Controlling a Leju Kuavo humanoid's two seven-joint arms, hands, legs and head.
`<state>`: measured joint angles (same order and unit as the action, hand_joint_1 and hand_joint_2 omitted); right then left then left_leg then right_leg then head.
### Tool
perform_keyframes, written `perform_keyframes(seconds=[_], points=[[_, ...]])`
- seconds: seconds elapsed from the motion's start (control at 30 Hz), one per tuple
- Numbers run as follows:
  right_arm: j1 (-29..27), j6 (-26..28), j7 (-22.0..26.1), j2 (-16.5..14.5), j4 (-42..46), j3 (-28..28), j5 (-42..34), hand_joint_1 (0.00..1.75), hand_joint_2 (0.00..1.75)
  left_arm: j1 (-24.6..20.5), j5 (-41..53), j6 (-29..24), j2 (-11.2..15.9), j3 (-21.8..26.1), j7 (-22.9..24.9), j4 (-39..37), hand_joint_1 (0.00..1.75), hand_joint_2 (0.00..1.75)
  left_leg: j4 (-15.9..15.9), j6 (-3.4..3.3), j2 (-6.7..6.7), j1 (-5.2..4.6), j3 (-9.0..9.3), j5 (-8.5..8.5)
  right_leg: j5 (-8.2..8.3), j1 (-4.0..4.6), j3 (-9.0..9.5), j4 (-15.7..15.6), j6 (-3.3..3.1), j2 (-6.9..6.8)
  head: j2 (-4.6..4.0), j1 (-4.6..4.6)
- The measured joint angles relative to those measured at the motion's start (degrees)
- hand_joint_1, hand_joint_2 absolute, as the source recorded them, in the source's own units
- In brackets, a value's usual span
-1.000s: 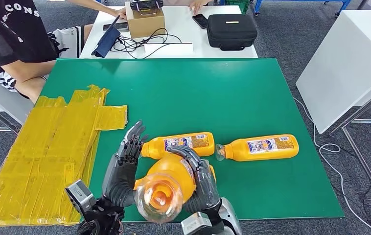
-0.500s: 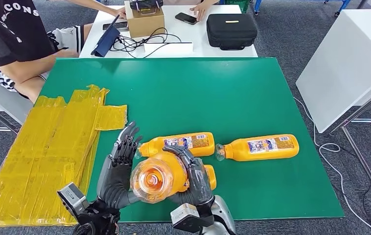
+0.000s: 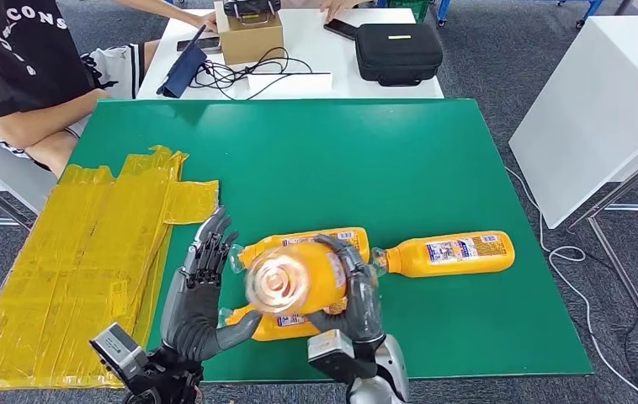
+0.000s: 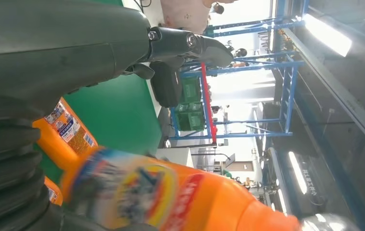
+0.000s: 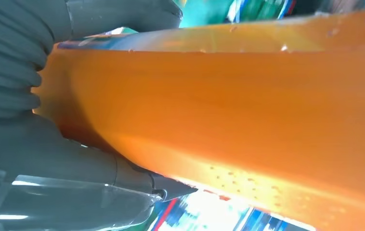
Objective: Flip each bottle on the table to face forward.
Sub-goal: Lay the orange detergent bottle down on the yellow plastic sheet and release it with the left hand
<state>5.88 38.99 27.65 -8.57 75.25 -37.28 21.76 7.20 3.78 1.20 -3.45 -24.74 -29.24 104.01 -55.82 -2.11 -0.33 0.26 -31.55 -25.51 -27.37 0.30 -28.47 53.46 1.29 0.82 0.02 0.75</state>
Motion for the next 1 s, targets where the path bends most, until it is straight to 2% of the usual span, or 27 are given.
perform_keyframes(seconds=[0.3,0.47,0.63,1.0], points=[[-1.83,0.85,2.77,-2.87,3.44,13.70,-2.48,1.75,1.75,2.00,1.69,-1.54,0.00,0.02,0.14,0.66,0.00,1.75,-0.01,0.00,0.00,-0.01,-0.01,0.00,0.00,-0.01,-0.01,0.00,0.00,0.00,0.00,0.01],[-2.08,0.90,4.01,-4.10,3.76,18.60,-5.14,1.75,1.75,2.40,2.04,-2.50,0.00,-0.03,0.12,0.67,0.00,1.75,0.00,0.00,0.01,0.00,-0.01,0.00,0.00,0.00,-0.02,0.00,0.00,0.00,0.00,0.01],[-2.17,0.90,3.80,-4.79,3.65,20.49,-5.19,1.75,1.75,2.41,2.14,-3.01,0.00,-0.16,0.24,0.67,0.00,1.75,0.00,0.00,0.01,0.00,0.00,0.00,0.00,0.00,-0.01,0.00,0.00,0.00,0.00,0.01],[-2.17,0.90,3.21,-5.31,2.67,20.98,-4.25,1.75,1.75,2.39,2.38,-3.11,0.00,-0.69,0.50,0.67,0.00,1.75,0.00,0.00,0.01,0.00,-0.02,0.00,0.00,0.00,-0.02,0.00,0.00,0.00,0.00,0.01]])
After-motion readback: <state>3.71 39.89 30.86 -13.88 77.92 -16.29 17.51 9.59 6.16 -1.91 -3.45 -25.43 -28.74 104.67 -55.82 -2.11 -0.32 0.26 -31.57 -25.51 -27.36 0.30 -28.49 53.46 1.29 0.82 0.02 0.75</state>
